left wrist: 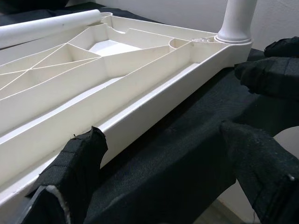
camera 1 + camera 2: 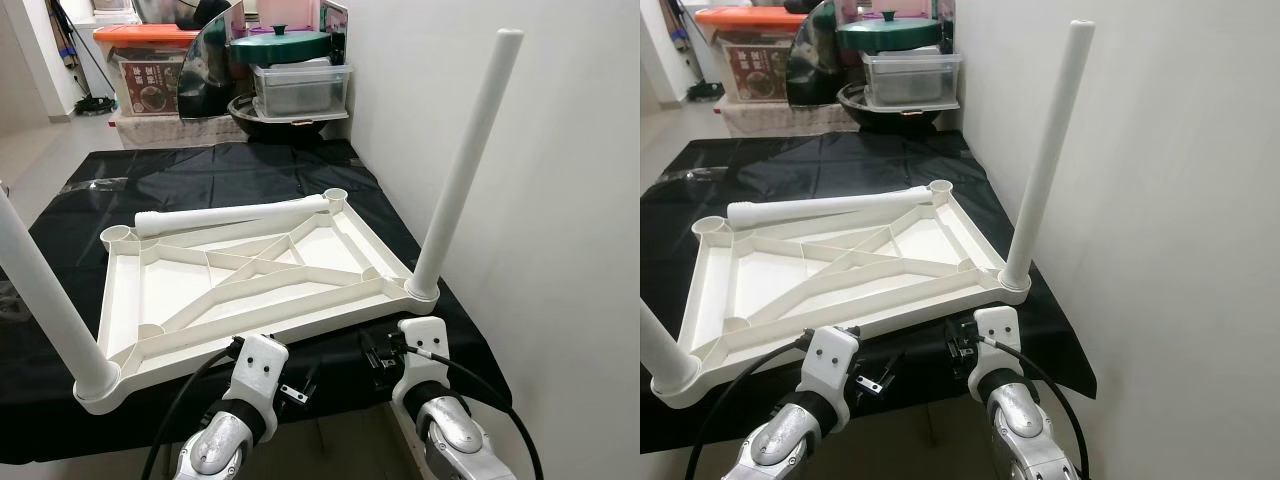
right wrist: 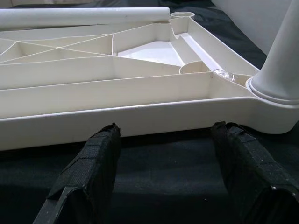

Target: Building children table

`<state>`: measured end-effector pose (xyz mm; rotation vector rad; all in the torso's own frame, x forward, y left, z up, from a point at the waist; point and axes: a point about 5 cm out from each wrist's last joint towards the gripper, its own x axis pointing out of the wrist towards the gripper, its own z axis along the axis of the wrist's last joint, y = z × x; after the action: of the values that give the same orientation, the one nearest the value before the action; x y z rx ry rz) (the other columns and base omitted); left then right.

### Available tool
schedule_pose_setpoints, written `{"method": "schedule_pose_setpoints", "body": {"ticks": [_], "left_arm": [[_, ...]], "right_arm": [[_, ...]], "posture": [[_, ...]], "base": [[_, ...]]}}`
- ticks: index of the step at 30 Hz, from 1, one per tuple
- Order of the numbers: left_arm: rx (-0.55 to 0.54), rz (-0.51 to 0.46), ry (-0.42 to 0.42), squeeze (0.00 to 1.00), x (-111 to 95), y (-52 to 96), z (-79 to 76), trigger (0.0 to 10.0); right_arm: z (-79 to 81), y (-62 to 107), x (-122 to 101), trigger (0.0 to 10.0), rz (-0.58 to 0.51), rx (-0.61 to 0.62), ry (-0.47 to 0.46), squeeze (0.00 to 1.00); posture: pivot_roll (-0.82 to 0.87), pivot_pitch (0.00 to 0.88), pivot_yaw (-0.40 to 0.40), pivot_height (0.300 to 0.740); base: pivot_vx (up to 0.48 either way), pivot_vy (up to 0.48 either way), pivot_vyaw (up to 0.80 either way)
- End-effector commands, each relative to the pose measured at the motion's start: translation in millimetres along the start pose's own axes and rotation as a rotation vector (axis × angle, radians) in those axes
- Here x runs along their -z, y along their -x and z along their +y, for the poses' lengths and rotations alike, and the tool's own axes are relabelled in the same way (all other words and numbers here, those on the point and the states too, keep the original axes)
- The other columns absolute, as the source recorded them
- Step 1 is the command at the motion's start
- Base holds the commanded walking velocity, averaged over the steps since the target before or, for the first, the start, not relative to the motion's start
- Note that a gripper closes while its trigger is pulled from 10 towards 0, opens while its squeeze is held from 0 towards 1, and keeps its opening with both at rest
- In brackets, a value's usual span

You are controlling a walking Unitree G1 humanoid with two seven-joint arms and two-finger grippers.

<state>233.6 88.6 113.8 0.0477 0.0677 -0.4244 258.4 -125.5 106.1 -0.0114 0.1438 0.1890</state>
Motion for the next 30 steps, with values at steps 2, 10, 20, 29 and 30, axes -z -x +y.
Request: {"method": "schedule_pose_setpoints", "body": {"ticks": [2, 10, 20, 29, 30], "left_arm": [[0.003, 0.044, 0.005, 0.00, 9.0, 1.0, -1.9, 10.0], [0.005, 0.046, 0.007, 0.00, 8.4, 0.3, -0.9, 10.0], [0.006, 0.052, 0.006, 0.00, 9.0, 1.5, -0.1, 10.0], [0.014, 0.054, 0.007, 0.00, 8.3, 1.9, -1.0, 10.0], [0.014, 0.054, 0.006, 0.00, 8.2, 1.9, -1.0, 10.0]], "right_arm": [[-1.8, 0.8, 1.2, 10.0, 0.016, 0.007, -0.001, 0.00], [-0.7, -0.4, 0.9, 10.0, 0.022, 0.005, 0.000, 0.00], [0.3, -0.6, 1.6, 10.0, 0.028, 0.005, -0.003, 0.00], [0.0, 0.3, -0.4, 10.0, 0.021, 0.007, -0.008, 0.00], [0.0, 0.3, -0.5, 10.0, 0.020, 0.006, -0.008, 0.00]], "posture": [[0.01, 0.000, -0.020, 0.740], [0.02, 0.000, -0.014, 0.740], [0.02, 0.001, -0.017, 0.740], [0.01, 0.007, -0.016, 0.740], [0.01, 0.007, -0.016, 0.740]], "base": [[-0.276, 0.000, 0.00], [-0.289, 0.000, 0.00], [-0.299, 0.000, 0.00], [-0.291, 0.000, 0.00], [-0.270, 0.000, 0.00]]}}
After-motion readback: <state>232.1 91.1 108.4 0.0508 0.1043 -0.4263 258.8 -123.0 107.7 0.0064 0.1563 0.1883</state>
